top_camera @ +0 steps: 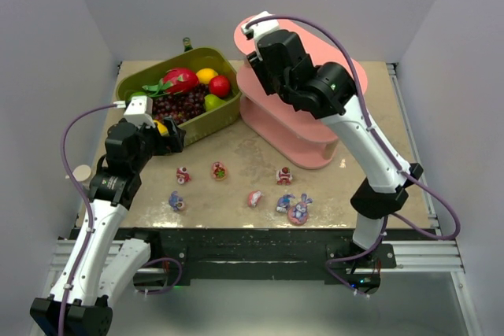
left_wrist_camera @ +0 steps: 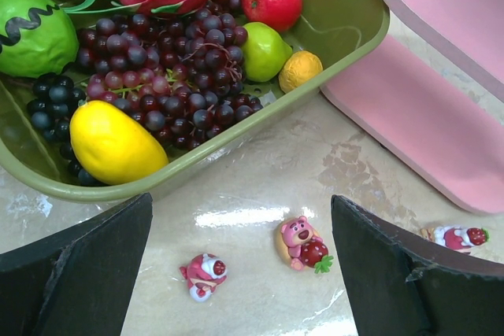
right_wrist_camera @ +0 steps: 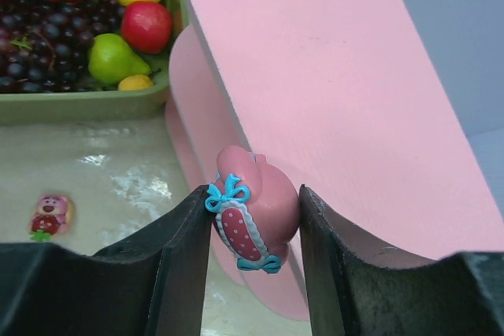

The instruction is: Place and organize the plastic toys onto the shelf

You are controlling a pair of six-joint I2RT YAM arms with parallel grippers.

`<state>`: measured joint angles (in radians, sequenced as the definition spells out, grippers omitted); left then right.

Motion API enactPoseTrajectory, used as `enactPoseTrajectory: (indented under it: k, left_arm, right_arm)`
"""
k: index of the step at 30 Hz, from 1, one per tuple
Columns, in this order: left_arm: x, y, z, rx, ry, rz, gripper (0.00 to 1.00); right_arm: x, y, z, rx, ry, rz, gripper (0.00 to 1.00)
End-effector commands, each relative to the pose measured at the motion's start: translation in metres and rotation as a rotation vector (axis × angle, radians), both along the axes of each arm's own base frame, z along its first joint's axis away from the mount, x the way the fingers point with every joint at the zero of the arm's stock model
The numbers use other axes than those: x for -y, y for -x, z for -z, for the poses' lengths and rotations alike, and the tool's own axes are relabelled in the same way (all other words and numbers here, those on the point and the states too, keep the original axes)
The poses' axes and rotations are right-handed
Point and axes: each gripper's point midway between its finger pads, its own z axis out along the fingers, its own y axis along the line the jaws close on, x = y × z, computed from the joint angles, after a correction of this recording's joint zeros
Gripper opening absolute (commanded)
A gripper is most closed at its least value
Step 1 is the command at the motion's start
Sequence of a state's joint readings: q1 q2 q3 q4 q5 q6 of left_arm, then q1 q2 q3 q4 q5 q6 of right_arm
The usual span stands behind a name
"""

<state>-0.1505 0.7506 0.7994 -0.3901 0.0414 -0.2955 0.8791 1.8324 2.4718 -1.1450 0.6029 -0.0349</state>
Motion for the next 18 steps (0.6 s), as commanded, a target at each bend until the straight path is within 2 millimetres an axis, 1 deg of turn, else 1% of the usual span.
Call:
enactPoseTrajectory:
  k: [1,6,8,12,14,16,18]
  left_arm:
    - [0.0,-0.001,-0.005,0.019,0.005,0.008,1.0]
    - [0.0,-0.001,-0.003,0.016,0.005,0.007,1.0]
    - [0.0,-0.001,-0.004,0.017,0.005,0.005,1.0]
    - [0.0,-0.001,-0.003,0.016,0.005,0.006,0.99]
    - [0.0,0.0,-0.004,0.017,0.007,0.007,0.99]
    - [0.0,-0.001,-0.003,0.015,0.007,0.007,0.99]
    - [0.0,-0.001,-0.003,0.014,0.007,0.007,1.0]
  right_arm:
    - [0.029,-0.002,-0.027,0.091,0.065,0.059,0.0]
    - [0.035,-0.01,-0.024,0.095,0.126,0.08,0.0]
    - [0.034,-0.011,-0.022,0.086,0.125,0.062,0.0]
    - [0.046,-0.018,-0.019,0.065,0.118,0.085,0.0]
    - [0.046,-0.02,-0.016,0.05,0.106,0.071,0.0]
    - [0.051,-0.021,-0.015,0.039,0.109,0.075,0.01]
    - [0.047,-0.022,-0.012,0.026,0.095,0.045,0.03]
